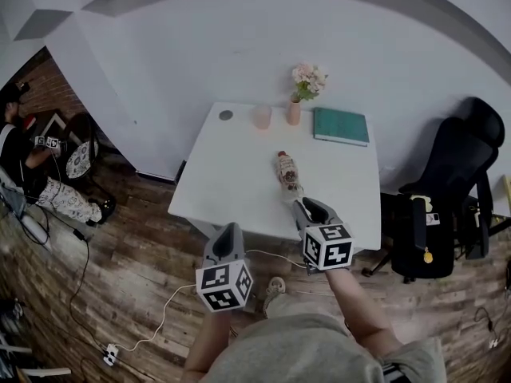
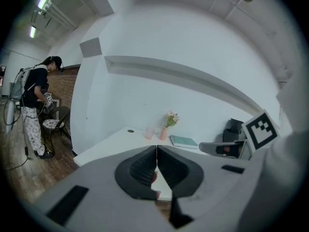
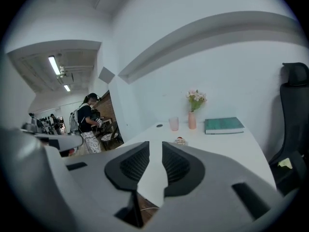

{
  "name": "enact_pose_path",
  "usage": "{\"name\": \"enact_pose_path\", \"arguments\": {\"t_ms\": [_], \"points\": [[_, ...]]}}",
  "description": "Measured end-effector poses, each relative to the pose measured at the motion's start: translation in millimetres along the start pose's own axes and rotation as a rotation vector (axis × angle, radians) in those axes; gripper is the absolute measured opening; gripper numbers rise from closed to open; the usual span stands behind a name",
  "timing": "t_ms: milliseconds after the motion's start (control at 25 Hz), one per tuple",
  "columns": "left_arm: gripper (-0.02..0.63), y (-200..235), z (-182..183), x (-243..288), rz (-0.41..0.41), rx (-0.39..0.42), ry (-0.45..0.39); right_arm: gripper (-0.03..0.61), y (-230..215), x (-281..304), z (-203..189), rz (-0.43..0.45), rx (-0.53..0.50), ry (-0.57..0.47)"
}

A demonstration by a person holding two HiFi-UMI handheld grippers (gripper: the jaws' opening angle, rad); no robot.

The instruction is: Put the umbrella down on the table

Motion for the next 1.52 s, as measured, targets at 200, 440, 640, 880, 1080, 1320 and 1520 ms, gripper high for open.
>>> {"name": "enact_pose_path", "arguments": {"t_ms": [200,440,640,880,1080,1320,1520], "points": [[0.008,-12.6,-11.0,-24.1,-0.008,0.004,-0.002,0.021,5.1,-43.1,-3.0,-0.027,0.004,-0.047],[0.008,-26.0,-25.0,-57.0,-0.011,0.013,-0.007,0.005,16.1,-87.7,-14.7,-0.025,-0.018,-0.086],[0.008,-39.6,-37.8,-84.3,-0.018,0.015,-0.011,0.003,22.4,-124.9,-26.8,-0.031,-0.024,-0.118],[0.008,-60.9,-53.2,-115.4,-0.031,0.018,-0.021,0.003,27.2,-170.4,-42.4,-0.03,-0.034,-0.148],[0.008,-76.3,-65.4,-140.0,-0.039,0.016,-0.033,0.003,30.7,-200.7,-57.0,-0.021,-0.046,-0.162],[0.008,-87.4,-75.4,-162.7,-0.035,0.014,-0.039,0.003,36.6,-227.8,-67.3,0.014,-0.055,-0.18],[0.008,-90.9,-78.3,-174.1,-0.028,0.013,-0.035,0.002,39.6,-239.0,-71.4,0.014,-0.053,-0.183]]}}
Point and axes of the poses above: the fingertips, and each gripper's own axes: x forward along the fingers, y to its left, z out of its top, the point moved 7 cm from there along -x, backward along the fingers, and after that the axes turned 12 degrees about -z, right-handed, at the moved point
